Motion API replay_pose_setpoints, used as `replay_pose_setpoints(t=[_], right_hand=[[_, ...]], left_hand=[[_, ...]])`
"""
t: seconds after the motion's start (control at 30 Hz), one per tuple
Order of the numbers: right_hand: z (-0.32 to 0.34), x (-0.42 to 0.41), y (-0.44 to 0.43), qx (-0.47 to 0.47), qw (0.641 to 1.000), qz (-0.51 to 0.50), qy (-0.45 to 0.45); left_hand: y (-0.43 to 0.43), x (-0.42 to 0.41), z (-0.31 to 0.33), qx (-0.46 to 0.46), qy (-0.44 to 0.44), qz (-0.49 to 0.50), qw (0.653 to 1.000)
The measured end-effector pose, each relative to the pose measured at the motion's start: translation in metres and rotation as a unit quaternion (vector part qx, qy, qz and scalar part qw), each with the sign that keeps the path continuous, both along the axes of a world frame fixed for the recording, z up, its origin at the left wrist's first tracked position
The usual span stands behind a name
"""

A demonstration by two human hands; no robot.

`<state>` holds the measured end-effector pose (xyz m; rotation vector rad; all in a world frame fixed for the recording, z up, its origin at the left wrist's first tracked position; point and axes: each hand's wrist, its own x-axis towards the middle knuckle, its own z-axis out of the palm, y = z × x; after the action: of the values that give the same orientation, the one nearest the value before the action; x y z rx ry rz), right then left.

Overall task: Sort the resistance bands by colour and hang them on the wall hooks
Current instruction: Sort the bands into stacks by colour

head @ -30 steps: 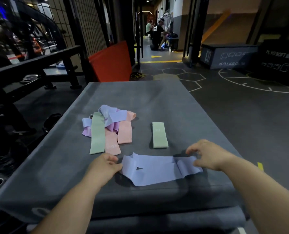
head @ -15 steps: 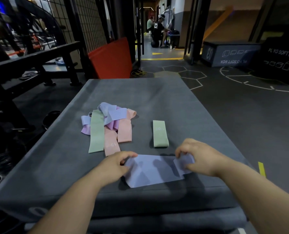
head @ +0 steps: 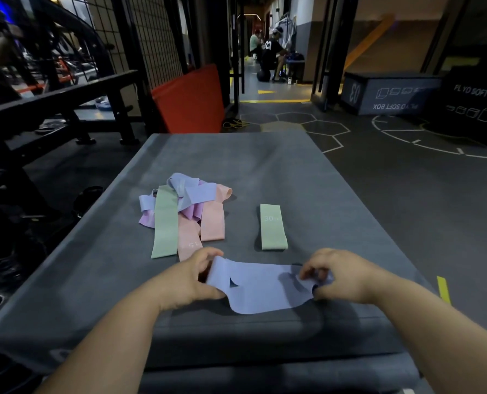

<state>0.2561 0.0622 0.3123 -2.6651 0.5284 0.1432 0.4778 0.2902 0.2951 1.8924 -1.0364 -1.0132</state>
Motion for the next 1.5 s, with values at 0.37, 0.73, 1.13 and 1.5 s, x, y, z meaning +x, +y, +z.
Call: replay_pose_setpoints(t=[0.37,0.73,1.13,1.5], right_hand=[[0.002,-0.013,-0.019,0.114,0.985,-0.125,-0.037],[0.005,-0.027,-0.041,0.548,0.73,-0.299,-0.277],[0.004,-0.024,-0.037,0.684,0.55,-0.295,-0.378],[0.0,-0.019,-0.037,0.623,0.615,-0.371,-0.311]], left_hand=[[-0.002,-0.001,-0.001,-0.019,-0.031,0.047,0.998],[-0.007,0.003,-0.006,0.008,-0.202,-0.02,0.979],[-0.016,-0.004,-0.004,-0.046,-0.177,0.069,0.981],[-0.012,0.004,-0.006,-0.074,-0.084,0.117,0.987]])
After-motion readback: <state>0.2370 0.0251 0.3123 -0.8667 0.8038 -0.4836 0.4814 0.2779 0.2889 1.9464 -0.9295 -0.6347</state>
